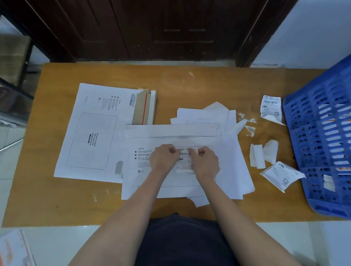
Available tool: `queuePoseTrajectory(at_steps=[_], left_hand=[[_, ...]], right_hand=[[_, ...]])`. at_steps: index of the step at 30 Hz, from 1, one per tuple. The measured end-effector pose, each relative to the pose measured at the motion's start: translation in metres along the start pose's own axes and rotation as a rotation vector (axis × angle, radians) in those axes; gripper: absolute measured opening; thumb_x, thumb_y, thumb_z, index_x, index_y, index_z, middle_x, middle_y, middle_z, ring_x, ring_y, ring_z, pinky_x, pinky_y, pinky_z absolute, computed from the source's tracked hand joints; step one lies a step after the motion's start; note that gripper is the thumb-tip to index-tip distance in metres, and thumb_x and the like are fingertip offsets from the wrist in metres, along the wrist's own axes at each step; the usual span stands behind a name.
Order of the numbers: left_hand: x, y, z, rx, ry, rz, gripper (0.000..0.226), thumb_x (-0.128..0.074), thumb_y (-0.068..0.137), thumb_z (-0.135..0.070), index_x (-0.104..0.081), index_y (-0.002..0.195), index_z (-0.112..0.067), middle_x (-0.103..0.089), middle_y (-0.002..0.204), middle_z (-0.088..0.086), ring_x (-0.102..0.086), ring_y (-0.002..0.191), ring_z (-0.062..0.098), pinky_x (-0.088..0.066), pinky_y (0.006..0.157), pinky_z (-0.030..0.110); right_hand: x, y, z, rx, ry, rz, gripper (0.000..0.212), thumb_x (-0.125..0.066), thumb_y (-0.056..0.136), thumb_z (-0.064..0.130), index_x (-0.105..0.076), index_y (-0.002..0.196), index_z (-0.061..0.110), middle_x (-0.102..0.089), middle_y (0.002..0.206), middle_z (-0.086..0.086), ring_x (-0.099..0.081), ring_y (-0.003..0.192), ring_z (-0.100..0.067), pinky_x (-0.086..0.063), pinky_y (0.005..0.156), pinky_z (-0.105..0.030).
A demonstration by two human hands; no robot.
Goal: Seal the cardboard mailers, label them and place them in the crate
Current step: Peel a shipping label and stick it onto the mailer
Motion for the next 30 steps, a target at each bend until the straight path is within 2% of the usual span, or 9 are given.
queuePoseTrajectory(at_steps=[6, 9, 12, 19, 23, 27, 30], left_hand=[[-0.0004, 0.0018, 0.0020, 0.029, -0.025, 0.004, 0.022, -0.057, 0.086, -0.034, -0.065, 0.069, -0.023, -0.066, 0.067, -0.004, -0.062, 0.069, 0.019, -0.037, 0.051, 0.021], [-0.0012, 0.0038, 0.0025, 0.042, -0.004, 0.002, 0.024, -0.053, 0.089, -0.037, -0.067, 0.074, -0.024, -0.067, 0.071, -0.002, -0.064, 0.072, 0.022, -0.043, 0.057, 0.023], [-0.0022, 0.0052, 0.0033, 0.054, -0.003, 0.002, 0.026, -0.052, 0.090, -0.040, -0.068, 0.076, -0.024, -0.069, 0.074, 0.000, -0.065, 0.074, 0.023, -0.045, 0.060, 0.025], [-0.0019, 0.0070, 0.0032, 0.083, 0.020, -0.005, 0.024, -0.052, 0.090, -0.037, -0.065, 0.074, -0.026, -0.068, 0.074, 0.000, -0.064, 0.074, 0.023, -0.041, 0.057, 0.024], [-0.0018, 0.0083, 0.0024, 0.089, 0.042, -0.016, 0.024, -0.052, 0.091, -0.035, -0.063, 0.071, -0.026, -0.066, 0.072, -0.001, -0.064, 0.073, 0.024, -0.042, 0.058, 0.024], [-0.0018, 0.0087, 0.0023, 0.101, 0.056, -0.018, 0.024, -0.052, 0.090, -0.033, -0.065, 0.071, -0.024, -0.063, 0.070, -0.002, -0.059, 0.067, 0.022, -0.038, 0.052, 0.022], [-0.0017, 0.0097, 0.0016, 0.104, 0.073, -0.024, 0.023, -0.053, 0.090, -0.031, -0.062, 0.069, -0.025, -0.060, 0.069, -0.003, -0.056, 0.064, 0.021, -0.041, 0.052, 0.021]], right_hand=[[-0.0008, 0.0013, 0.0009, -0.001, -0.023, -0.001, 0.032, -0.060, 0.087, 0.049, -0.057, 0.077, 0.019, -0.056, 0.067, 0.009, -0.051, 0.061, -0.011, -0.031, 0.049, -0.022], [-0.0031, 0.0022, 0.0030, 0.013, -0.043, 0.004, 0.032, -0.058, 0.087, 0.050, -0.056, 0.077, 0.020, -0.056, 0.068, 0.009, -0.055, 0.066, -0.013, -0.036, 0.053, -0.024], [-0.0041, 0.0031, 0.0030, 0.015, -0.066, 0.009, 0.032, -0.057, 0.088, 0.050, -0.054, 0.076, 0.021, -0.055, 0.067, 0.010, -0.054, 0.065, -0.013, -0.034, 0.052, -0.024], [-0.0038, 0.0041, 0.0042, 0.026, -0.101, -0.010, 0.033, -0.056, 0.089, 0.050, -0.053, 0.076, 0.021, -0.054, 0.066, 0.008, -0.051, 0.061, -0.012, -0.031, 0.049, -0.022], [-0.0062, 0.0052, 0.0054, 0.054, -0.133, -0.008, 0.031, -0.054, 0.090, 0.051, -0.054, 0.080, 0.021, -0.057, 0.069, 0.008, -0.053, 0.064, -0.012, -0.035, 0.053, -0.024], [-0.0072, 0.0064, 0.0043, 0.053, -0.141, -0.011, 0.032, -0.054, 0.090, 0.051, -0.053, 0.080, 0.021, -0.057, 0.069, 0.008, -0.053, 0.063, -0.012, -0.033, 0.051, -0.024], [-0.0072, 0.0075, 0.0037, 0.045, -0.143, -0.013, 0.032, -0.054, 0.089, 0.052, -0.053, 0.080, 0.021, -0.057, 0.070, 0.009, -0.053, 0.063, -0.012, -0.033, 0.051, -0.024]])
Point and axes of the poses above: each hand's wrist, its own y-axis towards the middle knuckle, its own x-axis out of the back of the hand, z = x × y, the point moved 9 cm from there along y, towards the middle knuckle
